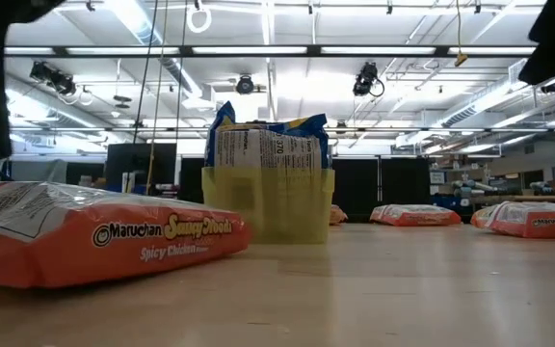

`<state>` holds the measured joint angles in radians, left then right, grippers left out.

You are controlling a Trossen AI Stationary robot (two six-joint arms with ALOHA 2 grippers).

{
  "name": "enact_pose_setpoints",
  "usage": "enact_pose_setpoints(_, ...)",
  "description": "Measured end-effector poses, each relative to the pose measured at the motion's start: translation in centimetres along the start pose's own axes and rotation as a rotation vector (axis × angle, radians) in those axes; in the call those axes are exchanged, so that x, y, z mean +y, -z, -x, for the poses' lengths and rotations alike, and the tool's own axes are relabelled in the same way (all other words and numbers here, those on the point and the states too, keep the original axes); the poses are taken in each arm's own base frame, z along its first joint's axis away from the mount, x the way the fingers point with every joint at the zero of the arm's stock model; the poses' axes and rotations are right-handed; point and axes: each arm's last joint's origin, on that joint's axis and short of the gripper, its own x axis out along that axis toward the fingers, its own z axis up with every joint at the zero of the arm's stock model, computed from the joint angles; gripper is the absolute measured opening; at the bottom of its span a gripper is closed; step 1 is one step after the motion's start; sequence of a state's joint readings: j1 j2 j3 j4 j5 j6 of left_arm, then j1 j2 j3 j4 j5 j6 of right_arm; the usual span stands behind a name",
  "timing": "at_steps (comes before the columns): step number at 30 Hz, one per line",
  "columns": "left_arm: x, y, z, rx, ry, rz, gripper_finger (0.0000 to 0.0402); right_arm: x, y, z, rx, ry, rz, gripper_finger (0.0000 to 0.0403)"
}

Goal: Sort Maruchan noodles
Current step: Put the orange noodle pack into the green bin

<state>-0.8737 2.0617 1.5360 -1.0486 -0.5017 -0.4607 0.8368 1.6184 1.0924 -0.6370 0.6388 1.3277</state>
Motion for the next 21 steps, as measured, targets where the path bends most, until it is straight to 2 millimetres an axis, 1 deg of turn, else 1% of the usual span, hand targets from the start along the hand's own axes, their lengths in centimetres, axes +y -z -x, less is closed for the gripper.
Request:
enact_pose_setpoints(3, -0.5, 0.8, 0.5, 0.001, -0.070, -0.098, 0.0254, 0.0, 0.1, 0.1, 0.002, -0.003, 0.007, 0.0187)
enact_pose_setpoints(7, -1.2, 1.3, -0.3, -0.047, -0.119, -0.172, 0.0254, -0.1, 0.1, 0.1, -0.020, 0.009, 0.011, 0.0187)
enact_pose_setpoints(13, -1.4, 1.7, -1.3, -0.052, -0.127, -0.212, 0.0254, -0.2, -0.2, -0.1, -0.050, 0.023, -0.005, 0.0187)
enact_pose_setpoints(17, -1.7, 2.3, -2.5, -0.054, -0.090, -0.190, 0.0254, -0.3, -0.6, -0.3, -0.053, 0.032, -0.015, 0.0187)
enact_pose_setpoints(21, -1.9, 2.6, -3.1, -0.075, -0.092, -0.208, 0.0242, -0.4, -0.9, -0.6, -0.056, 0.040, -0.025, 0.0187)
